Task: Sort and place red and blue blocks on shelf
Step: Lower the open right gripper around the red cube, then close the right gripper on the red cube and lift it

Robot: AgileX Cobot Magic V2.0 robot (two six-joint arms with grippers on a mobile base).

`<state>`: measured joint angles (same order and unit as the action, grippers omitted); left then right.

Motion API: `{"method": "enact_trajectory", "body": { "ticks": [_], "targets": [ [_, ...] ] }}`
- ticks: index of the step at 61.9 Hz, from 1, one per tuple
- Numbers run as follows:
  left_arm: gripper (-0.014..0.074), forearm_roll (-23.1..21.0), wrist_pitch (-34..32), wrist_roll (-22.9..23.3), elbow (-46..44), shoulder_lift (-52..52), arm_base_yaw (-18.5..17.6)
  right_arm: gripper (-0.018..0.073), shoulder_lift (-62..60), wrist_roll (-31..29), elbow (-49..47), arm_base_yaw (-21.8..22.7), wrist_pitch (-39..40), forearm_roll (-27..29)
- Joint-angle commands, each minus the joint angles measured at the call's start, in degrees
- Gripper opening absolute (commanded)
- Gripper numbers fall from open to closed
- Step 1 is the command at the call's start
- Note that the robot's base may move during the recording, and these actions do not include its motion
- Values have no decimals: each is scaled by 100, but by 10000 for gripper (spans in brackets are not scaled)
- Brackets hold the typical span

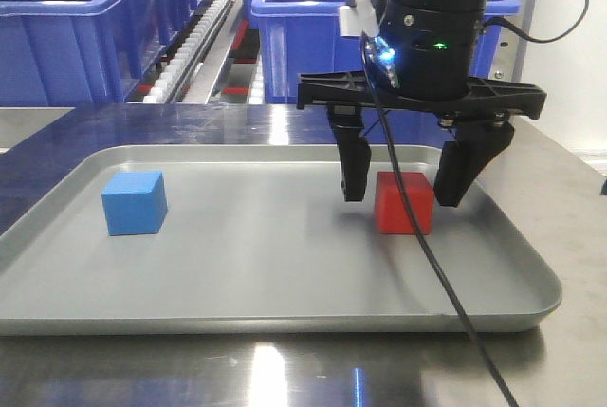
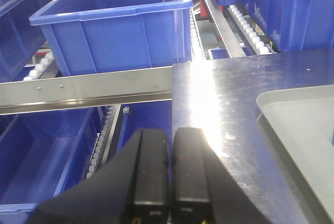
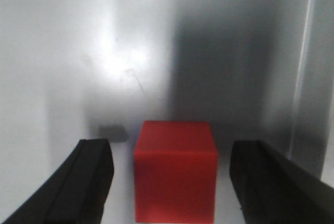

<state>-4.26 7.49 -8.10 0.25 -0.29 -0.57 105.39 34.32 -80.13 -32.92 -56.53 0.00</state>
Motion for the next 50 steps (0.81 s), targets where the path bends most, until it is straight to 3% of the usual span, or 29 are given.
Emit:
{"method": "enact_trajectory", "body": {
  "ticks": [1, 43, 50],
  "targets": [
    [122, -43, -471, 0, 158, -61, -16, 582, -274, 16, -111, 28, 77, -122],
    [122, -43, -471, 0, 158, -61, -16, 580, -254, 16, -111, -103, 81, -143],
    [122, -43, -471, 0, 158, -61, -16, 538, -229, 16, -111, -103, 58, -143]
  ]
}}
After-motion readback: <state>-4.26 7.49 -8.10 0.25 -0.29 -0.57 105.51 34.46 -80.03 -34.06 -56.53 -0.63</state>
